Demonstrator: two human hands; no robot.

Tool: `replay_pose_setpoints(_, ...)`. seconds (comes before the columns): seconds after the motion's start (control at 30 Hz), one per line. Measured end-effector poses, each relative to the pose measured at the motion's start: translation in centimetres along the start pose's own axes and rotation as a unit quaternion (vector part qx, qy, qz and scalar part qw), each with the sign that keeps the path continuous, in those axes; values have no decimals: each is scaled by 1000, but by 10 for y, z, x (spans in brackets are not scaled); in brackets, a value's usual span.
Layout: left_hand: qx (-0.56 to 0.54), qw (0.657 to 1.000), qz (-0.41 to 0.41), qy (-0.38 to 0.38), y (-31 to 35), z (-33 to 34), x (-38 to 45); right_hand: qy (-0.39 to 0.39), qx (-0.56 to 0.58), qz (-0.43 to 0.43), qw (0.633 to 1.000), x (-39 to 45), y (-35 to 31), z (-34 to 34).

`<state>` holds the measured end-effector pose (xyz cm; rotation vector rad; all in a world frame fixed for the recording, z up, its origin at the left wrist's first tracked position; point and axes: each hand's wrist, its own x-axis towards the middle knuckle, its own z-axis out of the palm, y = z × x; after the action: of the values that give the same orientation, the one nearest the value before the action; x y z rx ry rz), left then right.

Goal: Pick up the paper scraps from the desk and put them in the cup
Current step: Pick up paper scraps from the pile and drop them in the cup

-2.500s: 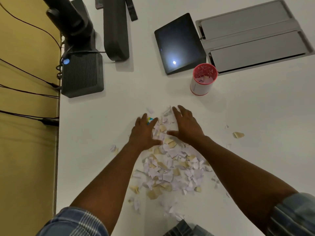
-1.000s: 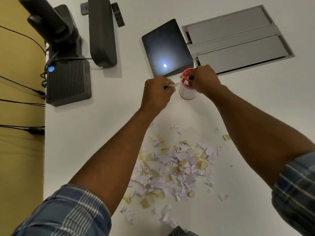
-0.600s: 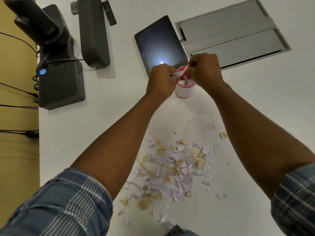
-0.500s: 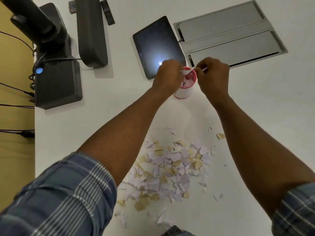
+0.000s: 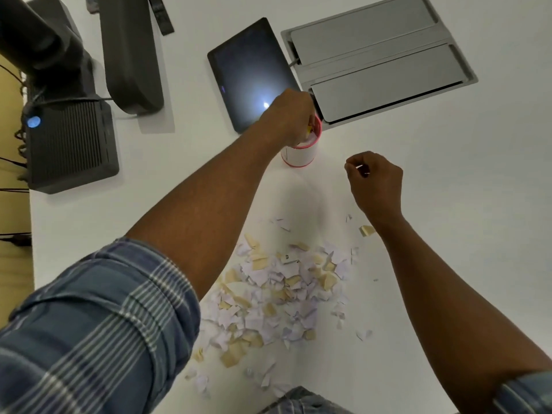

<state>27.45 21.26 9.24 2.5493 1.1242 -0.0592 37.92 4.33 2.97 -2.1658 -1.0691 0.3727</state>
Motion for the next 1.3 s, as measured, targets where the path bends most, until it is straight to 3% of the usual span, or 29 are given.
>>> replay_pose_setpoints(0.17, -58, 990, -24, 123, -17, 7, -51, -41, -76, 45, 995, -21, 39, -10)
replay_pose_setpoints(0.37, -84, 984, -101, 122, -62, 50, -172, -172, -171, 72, 967, -68, 62, -9)
replay_pose_setpoints(0.6, -60, 975, -205, 59, -102, 97, -298, -249, -174, 11, 953, -115, 37, 3)
replay_pose_setpoints(0.77, -53, 953, -291, -66, -113, 125, -330, -314, -224, -57, 921, -135, 22, 15)
replay_pose_setpoints(0.9, -55, 951, -281, -118, -94, 138, -340, -348, -260, -69, 898, -153, 15, 17)
replay_pose_setpoints(1.1, -30, 973, -210, -95, -63, 146, -330, -327, -294, -175, 881, -172, 3, 24)
replay_pose_setpoints(1.3, -102, 977, -185, -18, -52, 153, -326, -332, -304, -221, 865, -172, 1, 27)
